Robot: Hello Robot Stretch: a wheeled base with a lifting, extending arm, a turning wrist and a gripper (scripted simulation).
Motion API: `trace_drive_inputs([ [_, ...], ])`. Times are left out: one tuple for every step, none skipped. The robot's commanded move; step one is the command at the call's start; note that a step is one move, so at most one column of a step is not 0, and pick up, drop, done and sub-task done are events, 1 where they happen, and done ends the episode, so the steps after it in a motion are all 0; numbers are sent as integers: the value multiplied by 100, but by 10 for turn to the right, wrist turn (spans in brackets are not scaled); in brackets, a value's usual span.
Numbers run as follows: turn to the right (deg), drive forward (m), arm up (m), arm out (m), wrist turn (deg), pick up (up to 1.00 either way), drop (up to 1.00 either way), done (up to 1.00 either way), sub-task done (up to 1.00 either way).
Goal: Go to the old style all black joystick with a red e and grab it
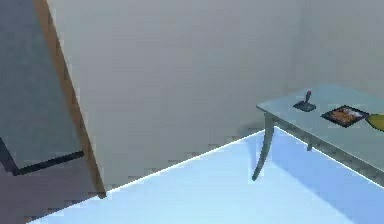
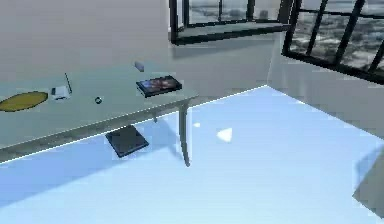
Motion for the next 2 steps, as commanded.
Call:
trace_drive_inputs([
  [420,0,0,0,0,0,0,0,0],
  [0,50,0,0,0,0,0,0,0],
])
